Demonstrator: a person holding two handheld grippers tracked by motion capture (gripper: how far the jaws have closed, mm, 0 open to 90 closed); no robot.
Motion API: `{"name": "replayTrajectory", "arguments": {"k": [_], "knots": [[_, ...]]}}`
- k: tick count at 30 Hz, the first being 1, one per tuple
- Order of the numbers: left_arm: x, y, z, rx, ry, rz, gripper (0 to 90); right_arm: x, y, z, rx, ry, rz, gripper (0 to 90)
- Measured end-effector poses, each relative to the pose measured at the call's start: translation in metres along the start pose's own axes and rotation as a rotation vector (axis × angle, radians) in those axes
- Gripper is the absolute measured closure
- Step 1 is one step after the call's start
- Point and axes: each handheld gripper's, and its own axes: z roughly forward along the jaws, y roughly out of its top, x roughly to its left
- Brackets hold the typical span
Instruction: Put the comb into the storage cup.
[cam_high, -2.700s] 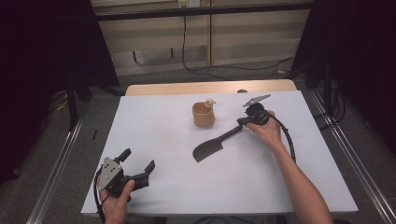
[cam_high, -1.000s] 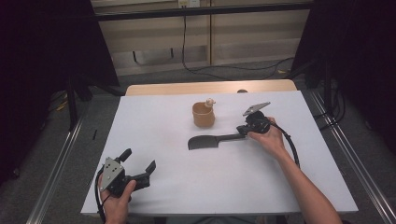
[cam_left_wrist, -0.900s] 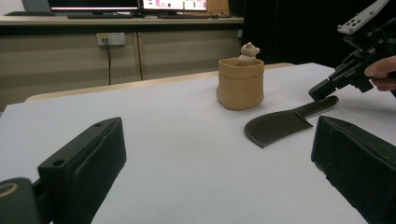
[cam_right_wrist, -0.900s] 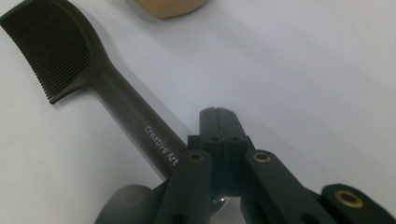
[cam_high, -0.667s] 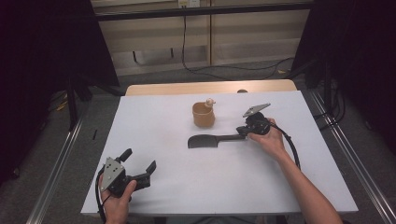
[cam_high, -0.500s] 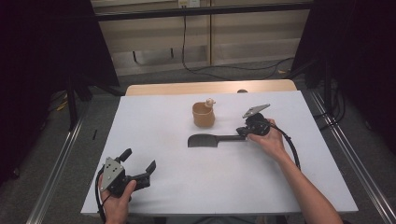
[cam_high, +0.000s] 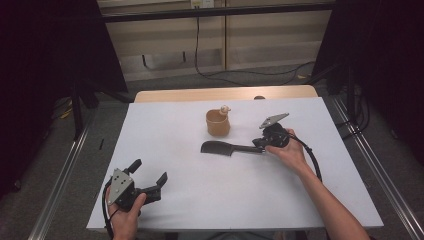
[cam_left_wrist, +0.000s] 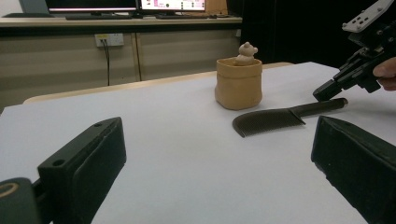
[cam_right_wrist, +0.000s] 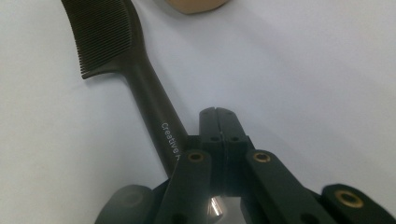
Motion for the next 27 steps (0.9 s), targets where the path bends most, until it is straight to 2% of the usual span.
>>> {"name": "replayTrajectory", "arguments": {"k": [4, 7, 10, 12, 15, 16, 17, 18, 19, 20, 21, 22, 24, 25, 27], "knots": [[0.000, 0.000, -0.001, 0.000, 0.001, 0.000, 3.2, 0.000, 0.000, 0.000, -0.002, 0.004, 0.002, 90.0], [0.000, 0.000, 0.000, 0.000, 0.000, 0.000, 3.2, -0.003, -0.001, -0.002, -0.031, 0.005, 0.025, 89.4], [0.001, 0.000, 0.000, 0.000, -0.001, 0.000, 3.2, -0.005, 0.000, -0.005, -0.048, 0.013, 0.031, 85.7], [0.000, 0.000, 0.000, 0.001, -0.001, 0.000, 3.2, -0.006, 0.001, -0.010, -0.081, 0.020, 0.031, 80.0], [0.000, 0.000, 0.000, 0.001, -0.003, 0.000, 3.2, -0.006, 0.002, -0.017, -0.127, 0.015, 0.040, 65.6], [0.000, 0.000, 0.000, 0.001, -0.003, 0.000, 3.2, -0.006, 0.002, -0.017, -0.127, 0.015, 0.040, 65.6], [0.000, 0.000, 0.000, -0.001, -0.003, -0.002, 3.2, -0.007, 0.003, -0.021, -0.143, 0.008, 0.049, 53.1], [0.000, 0.000, 0.000, -0.002, -0.004, -0.003, 3.2, -0.007, 0.003, -0.021, -0.143, 0.008, 0.049, 53.1], [0.000, 0.000, 0.000, 0.000, -0.003, 0.000, 3.2, -0.008, 0.003, -0.023, -0.154, 0.014, 0.054, 42.3], [0.000, 0.000, 0.000, 0.000, -0.003, 0.000, 3.2, -0.008, 0.003, -0.023, -0.154, 0.014, 0.054, 42.3], [-0.001, 0.000, 0.000, 0.005, -0.012, 0.003, 3.2, -0.009, 0.003, -0.024, -0.172, 0.015, 0.088, 27.2], [-0.001, 0.000, 0.000, 0.005, -0.012, 0.003, 3.2, -0.009, 0.003, -0.024, -0.172, 0.015, 0.088, 27.2], [-0.001, 0.000, 0.000, 0.004, -0.012, 0.000, 3.2, -0.009, 0.004, -0.027, -0.195, 0.009, 0.095, 18.1], [0.000, 0.000, 0.000, 0.003, -0.007, 0.000, 3.2, -0.009, 0.004, -0.027, -0.195, 0.009, 0.095, 18.1], [0.000, 0.001, 0.000, 0.003, -0.002, 0.000, 3.2, -0.009, 0.006, -0.029, -0.207, -0.011, 0.092, 11.2]]}}
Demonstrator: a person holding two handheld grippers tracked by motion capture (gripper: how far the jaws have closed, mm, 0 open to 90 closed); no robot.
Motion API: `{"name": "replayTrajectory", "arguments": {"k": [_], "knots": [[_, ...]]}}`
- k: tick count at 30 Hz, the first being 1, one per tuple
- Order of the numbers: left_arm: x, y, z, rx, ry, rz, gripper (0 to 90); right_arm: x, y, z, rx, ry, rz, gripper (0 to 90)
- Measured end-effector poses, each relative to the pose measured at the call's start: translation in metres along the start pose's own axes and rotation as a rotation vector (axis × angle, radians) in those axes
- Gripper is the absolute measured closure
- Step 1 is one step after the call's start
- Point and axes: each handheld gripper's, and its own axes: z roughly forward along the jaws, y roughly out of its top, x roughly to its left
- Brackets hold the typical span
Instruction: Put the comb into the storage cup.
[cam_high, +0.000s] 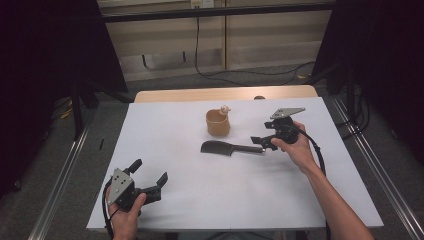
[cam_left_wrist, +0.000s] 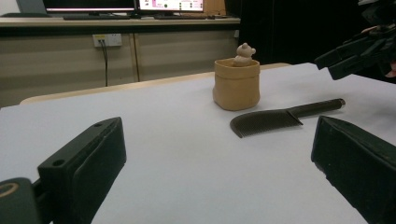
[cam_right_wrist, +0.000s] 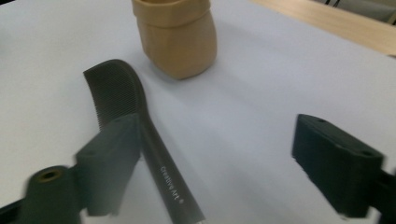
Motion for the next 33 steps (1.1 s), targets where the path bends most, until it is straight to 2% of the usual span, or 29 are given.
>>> {"name": "replayTrajectory", "arguments": {"k": [2, 3, 4, 6, 8, 9, 11, 12, 13, 14, 15, 16, 17, 18, 21, 23, 28, 33], "knots": [[0.000, 0.000, -0.001, -0.006, 0.002, -0.010, 3.8, 0.002, 0.002, -0.003, -0.018, -0.004, -0.016, 11.3], [0.000, 0.001, -0.001, -0.010, 0.001, -0.014, 3.8, 0.007, 0.005, -0.004, -0.020, -0.021, -0.028, 8.2], [0.000, 0.001, -0.002, -0.013, 0.002, -0.004, 3.8, 0.008, 0.006, -0.005, -0.005, -0.017, -0.037, 8.5], [0.000, 0.001, -0.002, -0.012, 0.000, -0.004, 3.8, 0.011, 0.006, -0.005, 0.011, -0.025, -0.018, 8.1], [0.000, 0.001, -0.001, -0.008, -0.006, -0.006, 3.8, 0.011, 0.005, -0.003, 0.054, 0.012, 0.010, 2.4], [0.000, 0.001, -0.001, -0.008, -0.006, -0.006, 3.8, 0.011, 0.005, -0.003, 0.054, 0.012, 0.010, 2.4], [0.000, 0.001, -0.001, -0.010, -0.005, -0.006, 3.8, 0.010, 0.006, 0.000, 0.109, 0.060, -0.007, 7.6], [0.000, 0.001, -0.001, -0.011, -0.001, -0.006, 3.8, 0.009, 0.006, 0.002, 0.126, 0.082, -0.006, 6.5], [0.000, 0.001, -0.001, -0.011, -0.001, -0.006, 3.8, 0.009, 0.006, 0.002, 0.126, 0.082, -0.006, 6.5], [0.000, 0.001, -0.001, -0.009, 0.001, -0.008, 3.8, 0.009, 0.009, 0.005, 0.146, 0.111, -0.018, 3.7], [0.000, 0.001, -0.001, -0.009, 0.001, -0.008, 3.8, 0.009, 0.009, 0.005, 0.146, 0.111, -0.018, 3.7], [0.000, 0.001, -0.001, -0.010, 0.000, -0.009, 3.8, 0.009, 0.012, 0.010, 0.175, 0.143, -0.023, 8.3], [0.000, 0.001, 0.000, -0.011, 0.000, -0.011, 3.8, 0.009, 0.012, 0.010, 0.175, 0.143, -0.023, 8.3], [0.000, 0.000, 0.000, -0.010, -0.004, -0.007, 3.8, 0.009, 0.015, 0.014, 0.192, 0.157, -0.033, 4.5], [0.000, 0.000, 0.000, -0.008, -0.006, -0.003, 3.8, 0.010, 0.022, 0.023, 0.219, 0.176, -0.051, 5.6], [0.000, 0.000, -0.001, -0.011, -0.005, -0.004, 3.8, 0.010, 0.023, 0.026, 0.229, 0.180, -0.057, 6.0], [0.001, 0.001, -0.002, -0.021, 0.000, -0.012, 3.7, 0.016, 0.027, 0.043, 0.295, 0.187, -0.089, 9.2], [0.001, 0.001, -0.002, -0.017, 0.000, -0.007, 3.7, 0.016, 0.031, 0.049, 0.315, 0.175, -0.111, 11.2]]}}
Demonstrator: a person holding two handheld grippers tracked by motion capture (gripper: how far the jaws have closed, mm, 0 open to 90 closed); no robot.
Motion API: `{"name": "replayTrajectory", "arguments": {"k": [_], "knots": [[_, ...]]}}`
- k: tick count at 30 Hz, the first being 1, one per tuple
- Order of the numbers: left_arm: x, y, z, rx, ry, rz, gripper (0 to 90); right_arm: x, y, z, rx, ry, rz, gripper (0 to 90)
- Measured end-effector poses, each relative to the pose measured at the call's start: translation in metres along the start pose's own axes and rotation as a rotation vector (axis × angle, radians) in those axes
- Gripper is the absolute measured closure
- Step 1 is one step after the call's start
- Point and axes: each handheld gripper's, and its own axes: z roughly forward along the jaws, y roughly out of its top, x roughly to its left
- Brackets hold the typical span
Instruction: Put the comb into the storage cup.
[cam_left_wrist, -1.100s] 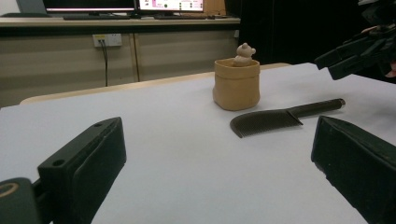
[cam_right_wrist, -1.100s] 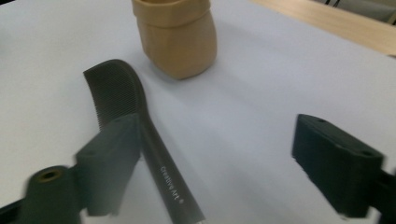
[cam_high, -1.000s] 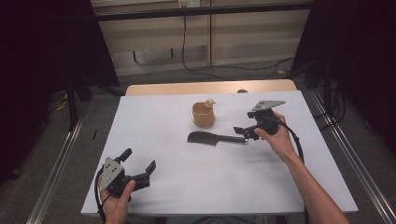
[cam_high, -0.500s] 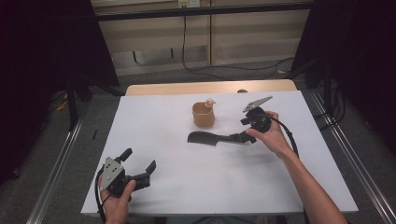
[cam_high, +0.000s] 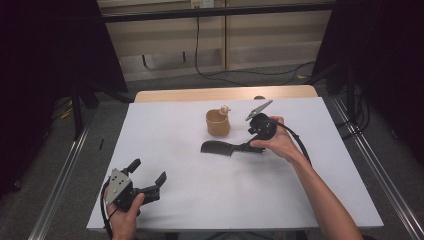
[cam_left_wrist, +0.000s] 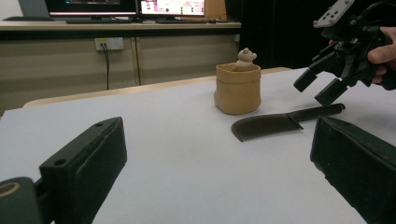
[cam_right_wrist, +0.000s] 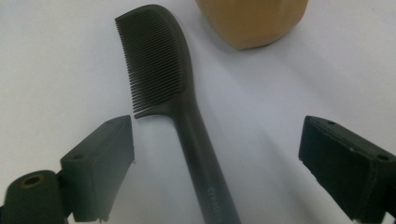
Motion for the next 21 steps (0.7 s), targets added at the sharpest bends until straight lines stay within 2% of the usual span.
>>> {"name": "replayTrajectory", "arguments": {"k": [2, 4, 5, 11, 14, 15, 20, 21], "knots": [[0.000, 0.000, 0.000, 0.003, -0.001, -0.003, 3.7, 0.000, 0.003, -0.001, -0.003, -0.010, -0.015, 13.3], [0.000, -0.001, 0.001, 0.006, -0.004, -0.003, 3.7, 0.000, 0.005, 0.000, 0.018, -0.011, -0.024, 14.4], [0.000, -0.001, 0.001, 0.005, -0.005, -0.004, 3.7, -0.001, 0.006, 0.003, 0.043, -0.009, -0.034, 16.7], [0.000, -0.001, 0.001, 0.005, -0.007, -0.005, 3.7, -0.001, 0.013, 0.012, 0.117, 0.013, -0.064, 24.2], [0.000, -0.001, 0.001, 0.008, -0.007, -0.003, 3.7, 0.000, 0.016, 0.014, 0.130, 0.014, -0.077, 27.0], [0.000, -0.001, 0.001, 0.005, -0.009, -0.006, 3.7, 0.001, 0.020, 0.016, 0.153, 0.018, -0.093, 30.9], [0.000, 0.000, 0.000, 0.002, -0.004, 0.000, 3.7, 0.004, 0.025, 0.020, 0.197, 0.028, -0.121, 36.3], [0.000, -0.001, 0.001, 0.003, -0.005, 0.000, 3.7, 0.006, 0.025, 0.021, 0.227, 0.026, -0.135, 39.0]]}}
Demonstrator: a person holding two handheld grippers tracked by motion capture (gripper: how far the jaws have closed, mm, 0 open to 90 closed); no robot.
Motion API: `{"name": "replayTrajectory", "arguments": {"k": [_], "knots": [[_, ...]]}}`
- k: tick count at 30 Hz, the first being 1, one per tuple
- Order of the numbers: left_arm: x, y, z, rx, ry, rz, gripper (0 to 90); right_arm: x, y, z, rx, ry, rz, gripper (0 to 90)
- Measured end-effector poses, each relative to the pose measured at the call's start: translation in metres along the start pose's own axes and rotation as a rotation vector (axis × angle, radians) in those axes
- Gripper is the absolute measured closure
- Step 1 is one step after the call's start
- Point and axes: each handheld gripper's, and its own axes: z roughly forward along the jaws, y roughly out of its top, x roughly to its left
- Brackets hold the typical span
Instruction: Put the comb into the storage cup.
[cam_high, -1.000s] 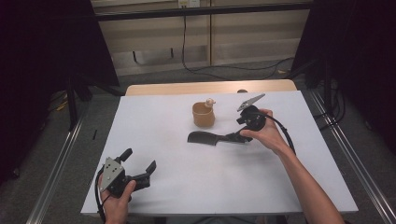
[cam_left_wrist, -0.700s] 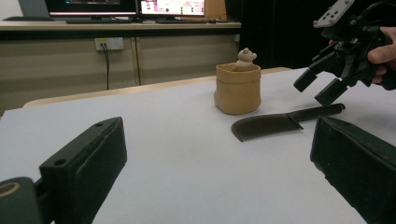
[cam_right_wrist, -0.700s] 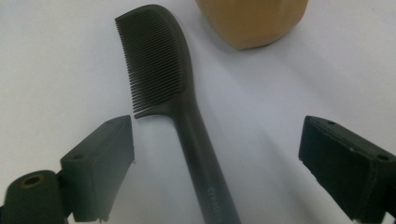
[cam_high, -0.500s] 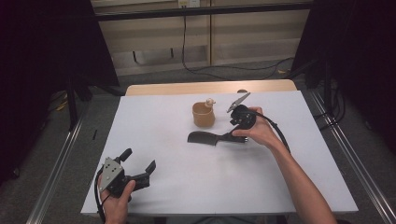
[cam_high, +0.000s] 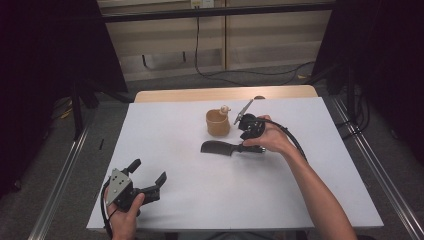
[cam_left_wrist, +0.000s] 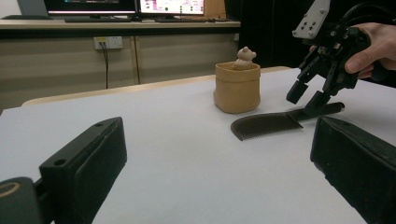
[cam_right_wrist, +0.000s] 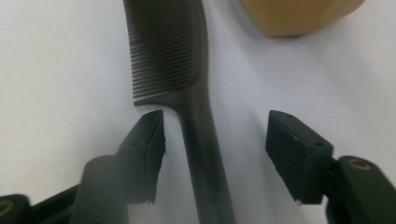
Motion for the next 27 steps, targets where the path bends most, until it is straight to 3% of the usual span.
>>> {"name": "replayTrajectory", "arguments": {"k": [5, 13, 18, 20, 23, 27], "knots": [[-0.001, 0.000, 0.001, 0.002, -0.002, -0.001, 3.7, 0.002, 0.001, 0.001, 0.028, 0.009, -0.013, 47.3], [-0.001, 0.000, 0.001, -0.001, -0.003, -0.006, 3.7, 0.003, 0.003, 0.006, 0.064, 0.008, -0.028, 53.3], [0.000, 0.000, 0.000, 0.003, -0.003, 0.004, 3.7, 0.007, 0.006, 0.010, 0.088, 0.013, -0.065, 60.1], [0.000, 0.000, 0.000, 0.003, -0.003, 0.004, 3.7, 0.008, 0.007, 0.011, 0.094, -0.006, -0.086, 64.5], [0.000, 0.000, 0.000, 0.004, -0.002, 0.003, 3.7, 0.007, 0.009, 0.011, 0.105, -0.003, -0.077, 65.8], [-0.001, 0.000, 0.001, 0.001, -0.001, 0.000, 3.7, 0.007, 0.010, 0.011, 0.113, -0.004, -0.103, 66.0]]}}
